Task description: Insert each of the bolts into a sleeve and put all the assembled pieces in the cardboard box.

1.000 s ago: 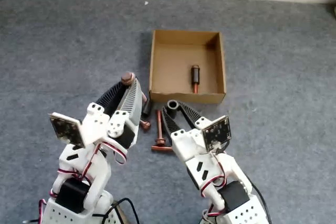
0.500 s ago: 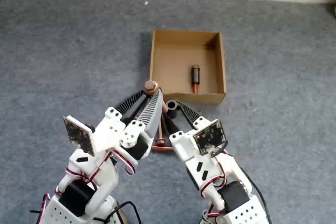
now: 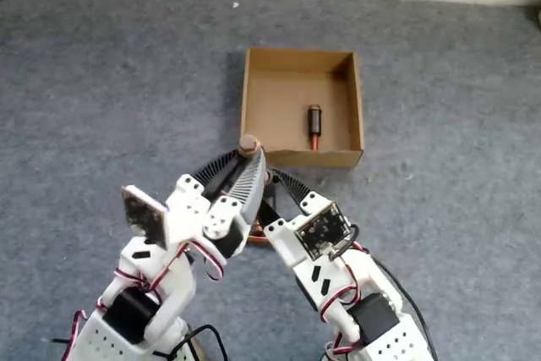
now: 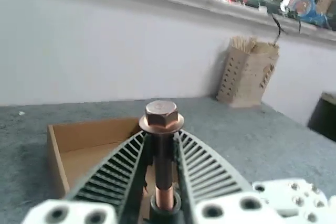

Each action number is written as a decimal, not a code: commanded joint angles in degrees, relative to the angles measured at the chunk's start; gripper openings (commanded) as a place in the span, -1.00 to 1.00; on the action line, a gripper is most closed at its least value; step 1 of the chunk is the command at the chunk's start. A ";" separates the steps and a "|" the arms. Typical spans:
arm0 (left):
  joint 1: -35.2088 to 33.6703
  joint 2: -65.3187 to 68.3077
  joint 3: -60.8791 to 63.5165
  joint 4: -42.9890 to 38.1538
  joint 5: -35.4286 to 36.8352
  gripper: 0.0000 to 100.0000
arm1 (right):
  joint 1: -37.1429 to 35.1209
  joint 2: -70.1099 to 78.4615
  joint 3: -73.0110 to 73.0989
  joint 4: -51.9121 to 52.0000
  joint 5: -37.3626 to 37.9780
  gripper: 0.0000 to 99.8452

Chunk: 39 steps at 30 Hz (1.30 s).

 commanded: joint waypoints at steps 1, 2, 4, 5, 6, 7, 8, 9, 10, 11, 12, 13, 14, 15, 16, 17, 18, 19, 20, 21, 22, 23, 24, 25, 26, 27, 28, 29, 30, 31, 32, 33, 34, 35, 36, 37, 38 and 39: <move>0.57 -0.40 1.01 -1.32 -4.13 -0.99 | -0.04 -1.19 6.02 -1.89 0.62 -0.99; 0.57 -0.40 1.01 -1.14 -5.01 -0.99 | -0.04 -1.19 6.02 -1.89 0.62 -0.99; 0.75 -0.40 1.01 -1.05 -6.42 -0.99 | -0.04 -1.19 6.02 -1.89 0.62 -0.99; 0.75 -0.40 1.01 -1.05 -7.21 -0.99 | -0.04 -1.19 6.02 -1.89 0.62 -0.99; 0.75 -0.40 1.01 -0.97 -8.09 -0.99 | -0.04 -1.19 6.02 -1.89 0.62 -0.99; 0.66 -0.40 1.01 -0.88 -9.14 -0.99 | 0.04 -1.19 6.02 -1.89 0.62 -0.99; 0.66 -0.40 1.01 0.00 -10.37 -0.99 | 0.31 -1.19 6.02 -1.89 0.53 -0.99; 0.75 -0.40 0.84 1.76 -11.87 -0.99 | 1.10 -1.19 5.93 -1.89 0.53 -0.99; 0.75 -0.40 0.48 3.52 -13.45 -0.99 | 1.80 -1.19 5.93 -1.89 0.53 -0.99; 0.75 -0.40 0.22 5.36 -15.21 -0.99 | 2.51 -1.19 5.93 -1.89 0.53 -0.99; 0.75 -0.40 -0.40 7.30 -16.53 -0.99 | 3.03 -1.19 5.93 -1.89 0.53 -0.99; 0.84 -0.40 -1.19 9.67 -17.41 -0.98 | 3.47 -1.19 5.93 -1.98 0.53 -0.99; 0.84 -0.40 -1.98 11.60 -17.41 -0.95 | 3.65 -1.19 5.85 -1.98 0.53 -0.99; 0.84 -0.40 -2.51 13.36 -16.79 -0.89 | 3.65 -1.19 5.85 -2.07 0.53 -0.99; 0.84 -0.40 -2.95 15.12 -16.00 -0.82 | 3.65 -1.19 5.85 -2.07 0.53 -0.99; 0.84 -0.40 -3.30 17.14 -14.95 -0.75 | 3.65 -1.19 5.85 -1.98 0.53 -0.99; 0.84 -0.40 -3.65 18.90 -13.98 -0.69 | 3.65 -1.19 5.85 -1.98 0.53 -0.99; 0.75 -0.40 -4.09 20.66 -13.01 -0.64 | 3.74 -1.19 5.85 -1.98 0.53 -0.99; 0.57 -0.40 -4.62 22.07 -12.66 -0.60 | 3.74 -1.10 5.85 -1.98 0.53 -0.99; 0.40 -0.40 -5.14 23.38 -12.48 -0.59 | 3.74 -1.10 5.85 -1.98 0.53 -0.99; 0.40 -0.40 -5.76 24.26 -12.57 -0.59 | 3.74 -1.10 5.85 -1.98 0.53 -0.99; 0.40 -0.40 -6.37 25.05 -12.57 -0.59 | 3.74 -1.01 5.85 -1.89 0.53 -0.99; 0.40 -0.40 -6.99 25.93 -12.57 -0.59 | 3.74 -0.92 5.85 -1.89 0.53 -0.99; 0.40 -0.40 -7.52 26.81 -12.66 -0.59 | 3.74 -0.75 5.85 -1.89 0.53 -0.99; 0.40 -0.40 -8.04 27.78 -12.66 -0.59 | 3.82 -0.66 5.85 -1.80 0.53 -0.99; 0.40 -0.40 -8.57 28.66 -12.66 -0.59 | 4.53 -0.66 5.85 -1.71 0.53 -0.99; 0.31 -0.40 -9.01 29.27 -12.75 -0.59 | 5.49 -0.75 5.85 -1.45 0.53 -0.99; 0.31 -0.40 -9.45 29.89 -12.75 -0.59 | 6.73 -0.84 5.85 -0.92 0.53 -0.99; 0.22 -0.40 -9.89 30.51 -12.75 -0.59 | 7.87 -0.84 5.85 -0.40 0.53 -0.99; -0.40 -0.40 -10.33 31.30 -12.75 -0.59 | 8.92 -0.75 5.85 -0.13 0.53 -0.99; -1.45 -0.40 -10.77 32.00 -12.75 -0.59 | 9.80 -0.75 5.85 0.22 0.53 -0.99; -2.68 -0.40 -10.95 32.70 -12.75 -0.59 | 10.33 -0.75 5.85 0.22 0.53 -0.99; -4.44 -0.40 -11.03 33.14 -12.75 -0.59 | 10.77 -0.75 5.85 0.22 0.53 -0.99; -6.55 -0.40 -11.03 33.49 -12.75 -0.59 | 11.12 -0.75 5.85 0.22 0.53 -0.99; -8.84 -0.40 -10.77 33.76 -12.75 -0.59 | 11.38 -0.75 5.85 0.22 0.53 -0.99; -11.47 -0.40 -10.68 34.29 -12.75 -0.59 | 11.56 -0.75 5.85 0.22 0.53 -0.99; -14.02 -0.40 -10.24 34.73 -12.75 -0.59 | 11.91 -0.66 5.85 0.22 0.53 -0.99; -16.40 -0.40 -9.63 34.99 -12.75 -0.59 | 12.35 -0.66 5.85 0.22 0.53 -0.99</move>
